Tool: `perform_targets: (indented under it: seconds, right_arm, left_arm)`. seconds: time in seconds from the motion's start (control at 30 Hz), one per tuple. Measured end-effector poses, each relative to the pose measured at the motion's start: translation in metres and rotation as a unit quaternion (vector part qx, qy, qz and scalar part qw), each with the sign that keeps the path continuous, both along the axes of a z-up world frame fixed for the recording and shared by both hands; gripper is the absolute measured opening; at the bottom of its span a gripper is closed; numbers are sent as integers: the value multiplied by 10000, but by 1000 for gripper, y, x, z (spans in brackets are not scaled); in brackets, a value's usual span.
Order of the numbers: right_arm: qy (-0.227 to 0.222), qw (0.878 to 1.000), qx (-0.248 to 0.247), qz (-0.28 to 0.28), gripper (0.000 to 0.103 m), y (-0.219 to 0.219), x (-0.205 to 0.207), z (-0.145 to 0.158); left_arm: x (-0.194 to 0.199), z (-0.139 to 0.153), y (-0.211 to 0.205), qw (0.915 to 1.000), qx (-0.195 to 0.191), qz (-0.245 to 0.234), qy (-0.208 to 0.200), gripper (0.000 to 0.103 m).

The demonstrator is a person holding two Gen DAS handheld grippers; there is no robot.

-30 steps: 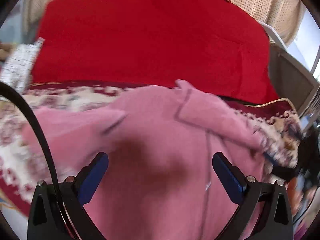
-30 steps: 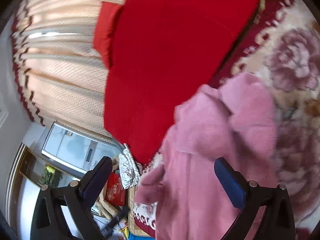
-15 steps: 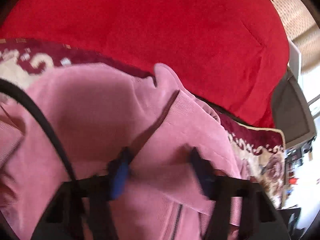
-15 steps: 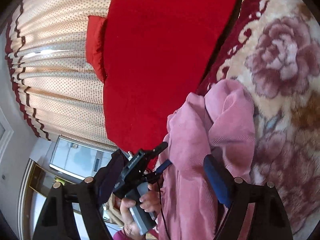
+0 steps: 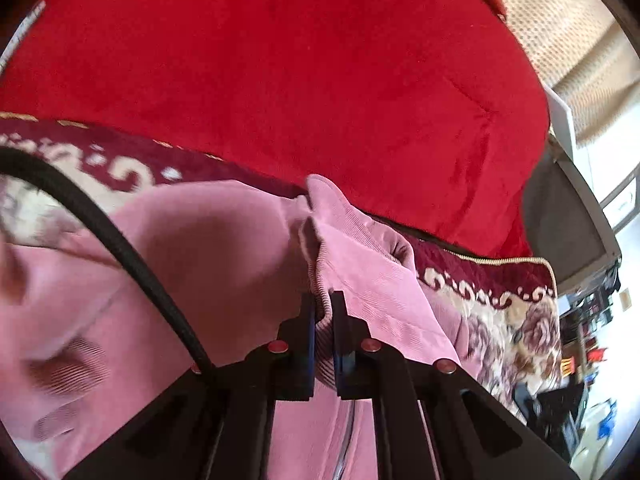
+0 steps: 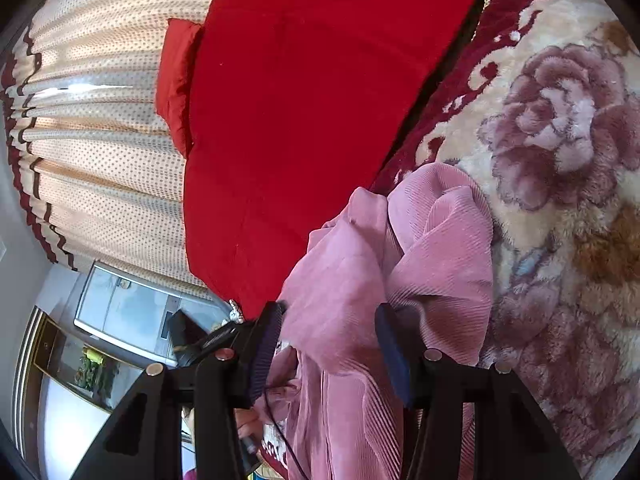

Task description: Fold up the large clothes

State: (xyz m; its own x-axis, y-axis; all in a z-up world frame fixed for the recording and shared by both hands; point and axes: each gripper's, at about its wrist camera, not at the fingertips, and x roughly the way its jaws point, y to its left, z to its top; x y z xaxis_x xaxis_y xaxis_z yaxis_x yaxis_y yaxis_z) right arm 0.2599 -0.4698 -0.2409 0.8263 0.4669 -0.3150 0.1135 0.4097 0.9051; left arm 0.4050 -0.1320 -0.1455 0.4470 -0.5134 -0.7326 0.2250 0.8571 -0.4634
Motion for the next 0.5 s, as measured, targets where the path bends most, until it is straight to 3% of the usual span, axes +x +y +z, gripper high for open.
perform_targets:
  seconds: [0.13,0.33,0.5]
  right_arm:
    - [-57,9998,-119,154,53,8,-1,5]
    - [6,9964,-426,737,53,40,6,7]
    - [109,9837,-1142,1388,53,85,4,10]
  left_arm:
    - [-33,26,40,9990,348,96,-248,7]
    - [-63,13,79,9944,962,400,-185,7]
    - [-75,-12,126,9929,939,694,242,9]
